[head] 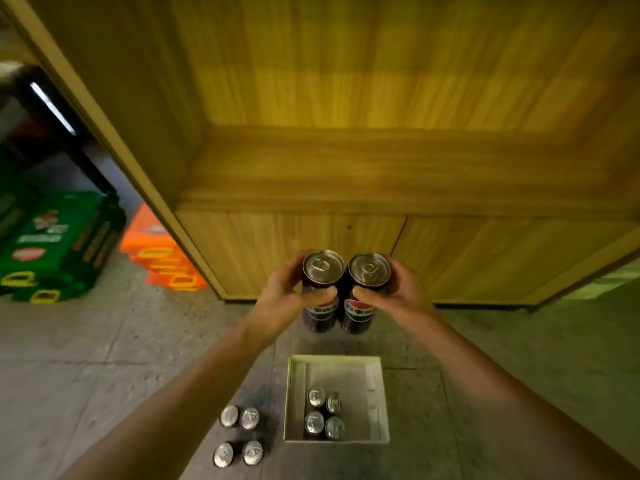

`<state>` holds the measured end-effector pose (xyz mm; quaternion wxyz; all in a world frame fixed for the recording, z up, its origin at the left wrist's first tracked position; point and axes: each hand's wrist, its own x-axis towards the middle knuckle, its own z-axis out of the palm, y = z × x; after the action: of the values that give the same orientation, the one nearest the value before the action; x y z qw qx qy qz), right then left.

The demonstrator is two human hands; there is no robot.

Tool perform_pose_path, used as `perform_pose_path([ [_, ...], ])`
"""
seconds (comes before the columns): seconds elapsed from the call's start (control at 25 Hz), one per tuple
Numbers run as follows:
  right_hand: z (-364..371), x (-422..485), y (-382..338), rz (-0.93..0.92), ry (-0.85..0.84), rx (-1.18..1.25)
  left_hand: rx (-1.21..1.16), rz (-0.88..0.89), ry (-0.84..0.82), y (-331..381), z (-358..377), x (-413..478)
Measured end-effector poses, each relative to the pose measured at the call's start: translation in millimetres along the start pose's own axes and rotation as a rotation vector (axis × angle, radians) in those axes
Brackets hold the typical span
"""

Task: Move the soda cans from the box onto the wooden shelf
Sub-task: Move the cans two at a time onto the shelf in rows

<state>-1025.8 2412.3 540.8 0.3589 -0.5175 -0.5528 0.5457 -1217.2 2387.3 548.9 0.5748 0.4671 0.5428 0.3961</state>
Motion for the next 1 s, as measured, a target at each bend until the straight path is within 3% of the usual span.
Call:
perform_pose_path([
  [0.2,-33,-32,-228,-0.147,0.101,0.031,-0.047,0.140,0.036,221,-13,-57],
  [0.44,-51,-55,-401,-0.324,0.176,-0.083,0.023,0.325,0.049,383,-27,-77],
  [0.68,-81,-28,-474,-0.378,0.263,-0.095,-0.012,0.445,0.091,461,-26,-31],
  [1.0,-134,100,-474,-0.313,0.292,-0.091,0.035,0.464,0.203,486,0,87],
])
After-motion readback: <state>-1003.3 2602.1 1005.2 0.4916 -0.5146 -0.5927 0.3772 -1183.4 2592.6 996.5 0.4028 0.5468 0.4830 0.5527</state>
